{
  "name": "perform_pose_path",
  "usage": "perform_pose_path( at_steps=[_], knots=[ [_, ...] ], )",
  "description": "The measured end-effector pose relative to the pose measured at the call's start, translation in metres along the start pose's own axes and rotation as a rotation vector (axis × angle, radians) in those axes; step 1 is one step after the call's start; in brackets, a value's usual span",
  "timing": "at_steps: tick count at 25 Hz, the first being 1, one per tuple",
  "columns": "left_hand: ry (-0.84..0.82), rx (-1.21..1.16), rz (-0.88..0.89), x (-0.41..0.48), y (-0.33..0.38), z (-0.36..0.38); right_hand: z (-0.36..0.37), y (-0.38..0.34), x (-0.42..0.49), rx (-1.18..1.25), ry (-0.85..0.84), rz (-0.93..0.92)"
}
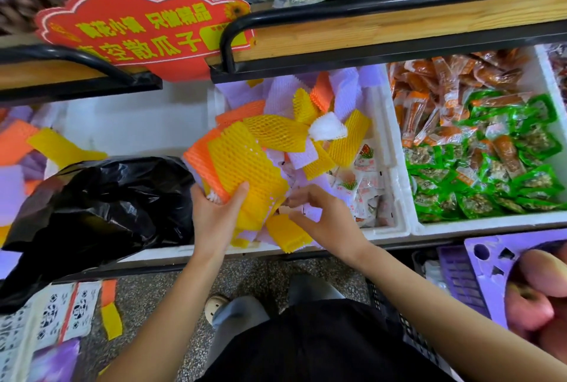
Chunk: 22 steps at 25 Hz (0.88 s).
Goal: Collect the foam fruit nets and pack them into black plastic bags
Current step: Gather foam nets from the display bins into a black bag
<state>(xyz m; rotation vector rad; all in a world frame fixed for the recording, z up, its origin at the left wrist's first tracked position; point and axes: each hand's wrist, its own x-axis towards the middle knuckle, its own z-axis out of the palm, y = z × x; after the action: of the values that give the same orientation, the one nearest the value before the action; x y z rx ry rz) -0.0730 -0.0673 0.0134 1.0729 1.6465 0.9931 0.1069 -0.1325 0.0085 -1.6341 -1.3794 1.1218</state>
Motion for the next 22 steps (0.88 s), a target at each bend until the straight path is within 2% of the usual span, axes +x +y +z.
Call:
perform_pose_path(
  at_steps=[3,4,5,9,11,13,14,17,19,22],
  knots=[
    [0.047,0.009,0.016,0.009,0.001,-0.019,0.014,0.026,-0.002,-0.457,-0.323,0.094],
    [0.051,0.013,0.021,0.011,0.001,-0.026,0.019,0.033,-0.002,-0.535,-0.372,0.104],
    [0.053,0.011,0.025,0.014,0.0,-0.031,0.021,0.037,0.001,-0.561,-0.336,0.109],
    [0.049,-0.008,0.046,0.02,-0.002,-0.049,0.001,0.027,0.025,-0.528,-0.015,0.16],
    [0.042,-0.01,0.052,0.02,-0.001,-0.052,-0.016,0.007,0.034,-0.413,0.222,0.162],
    [0.022,-0.015,0.053,0.019,0.0,-0.051,-0.017,-0.019,0.031,-0.264,0.453,0.065],
    [0.005,-0.02,0.044,0.017,-0.001,-0.051,-0.008,-0.035,0.024,-0.2,0.495,-0.006],
    [-0.107,-0.03,0.015,0.012,0.001,-0.05,0.041,-0.069,-0.005,-0.107,0.363,-0.167],
    [-0.175,-0.075,0.006,0.004,0.006,-0.048,0.071,-0.077,-0.016,-0.158,0.243,-0.193],
    [-0.252,-0.191,0.011,-0.009,0.018,-0.06,0.096,-0.083,-0.017,-0.231,0.201,-0.171]
  ],
)
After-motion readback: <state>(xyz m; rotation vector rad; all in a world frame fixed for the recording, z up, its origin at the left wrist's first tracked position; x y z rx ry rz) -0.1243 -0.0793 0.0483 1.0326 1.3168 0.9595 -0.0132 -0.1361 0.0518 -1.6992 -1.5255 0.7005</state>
